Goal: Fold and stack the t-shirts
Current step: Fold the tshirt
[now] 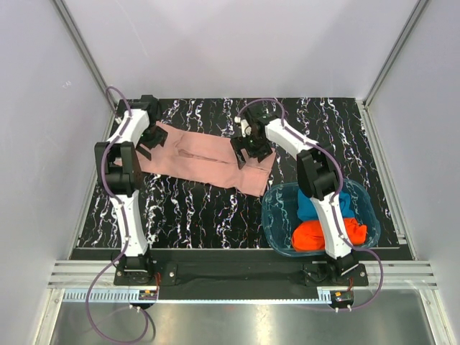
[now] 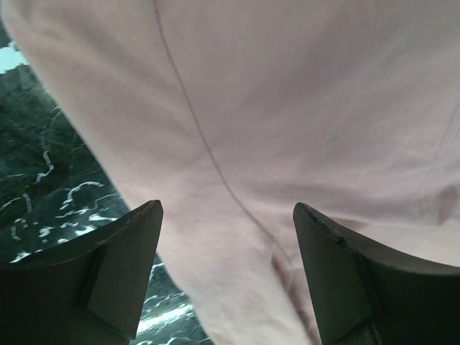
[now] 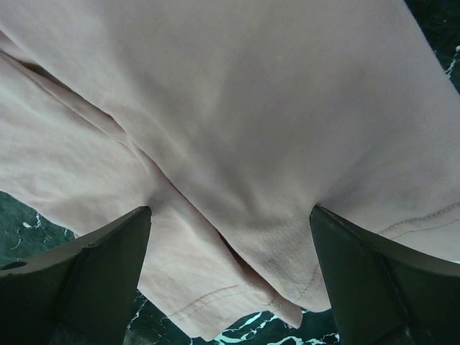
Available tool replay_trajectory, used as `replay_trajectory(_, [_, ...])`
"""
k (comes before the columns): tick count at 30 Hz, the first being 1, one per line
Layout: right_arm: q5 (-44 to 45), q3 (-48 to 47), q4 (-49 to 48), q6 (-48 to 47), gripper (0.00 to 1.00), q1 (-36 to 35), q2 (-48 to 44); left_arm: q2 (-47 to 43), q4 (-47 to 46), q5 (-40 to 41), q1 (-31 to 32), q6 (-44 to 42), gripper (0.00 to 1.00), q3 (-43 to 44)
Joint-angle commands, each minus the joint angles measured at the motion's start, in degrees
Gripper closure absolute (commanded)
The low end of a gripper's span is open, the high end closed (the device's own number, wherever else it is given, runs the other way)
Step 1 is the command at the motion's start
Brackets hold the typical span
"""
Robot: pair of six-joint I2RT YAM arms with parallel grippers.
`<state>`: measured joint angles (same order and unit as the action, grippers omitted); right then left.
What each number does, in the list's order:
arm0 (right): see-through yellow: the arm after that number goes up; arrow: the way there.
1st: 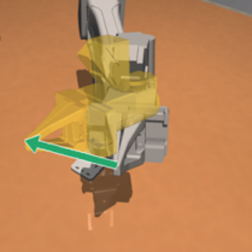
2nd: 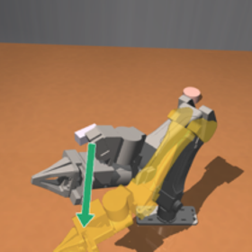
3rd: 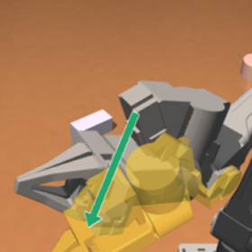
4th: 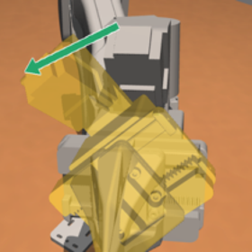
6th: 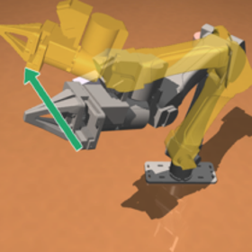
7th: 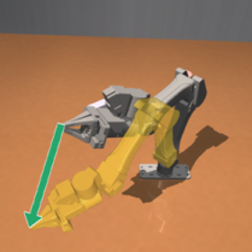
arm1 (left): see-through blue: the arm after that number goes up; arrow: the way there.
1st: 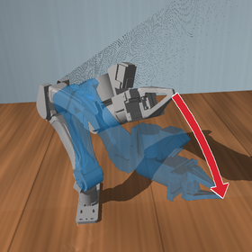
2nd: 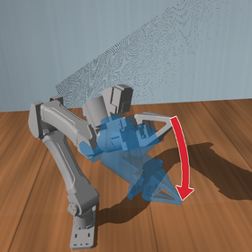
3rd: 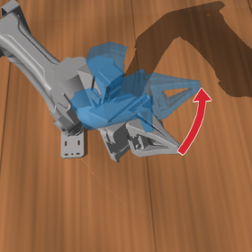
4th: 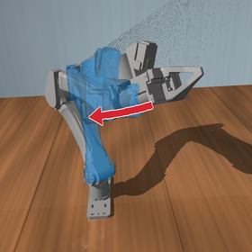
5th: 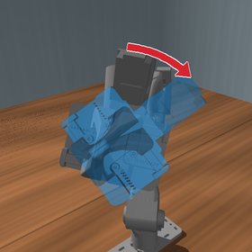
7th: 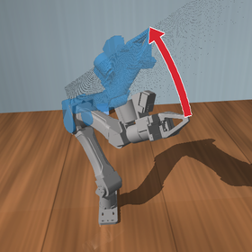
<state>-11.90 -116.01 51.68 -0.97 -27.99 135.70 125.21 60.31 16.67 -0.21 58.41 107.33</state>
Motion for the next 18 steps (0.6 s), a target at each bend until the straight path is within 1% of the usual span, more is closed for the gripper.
replay_trajectory(1, [5.6,-0.3,-1.0,-1.2,0.00,-1.2,-1.7,4.2,2.1,0.3,-0.1,4.1,0.18,4.7])
replay_trajectory(3, [7.9,-0.7,0.1,-0.2,0.00,-1.9,-1.1,5.8,2.0,-0.4,-0.1,3.1,0.18,6.4])
replay_trajectory(6, [10.1,1.9,0.3,0.6,0.00,-4.3,-2.2,9.3,1.9,-0.7,-0.1,-0.3,0.18,10.6])
replay_trajectory(12, [11.5,8.9,1.8,4.5,0.00,-10.4,-4.8,14.7,-1.4,-8.7,-2.6,-9.4,0.20,14.1])
replay_trajectory(13, [11.6,9.5,2.7,5.7,0.00,-11.1,-5.1,15.9,-0.6,-10.2,-3.4,-11.5,0.21,15.8])
replay_trajectory(15, [11.5,11.5,3.2,6.8,0.00,-13.5,-5.9,19.3,0.8,-10.8,-4.1,-14.1,0.21,20.8])
replay_trajectory(16, [10.9,12.0,3.3,7.6,0.00,-14.6,-6.4,20.3,0.9,-12.9,-4.4,-16.8,0.21,22.0])
replay_trajectory(18, [10.0,12.8,3.8,9.0,0.00,-17.1,-7.6,23.1,1.2,-15.0,-5.6,-19.0,0.22,25.6])
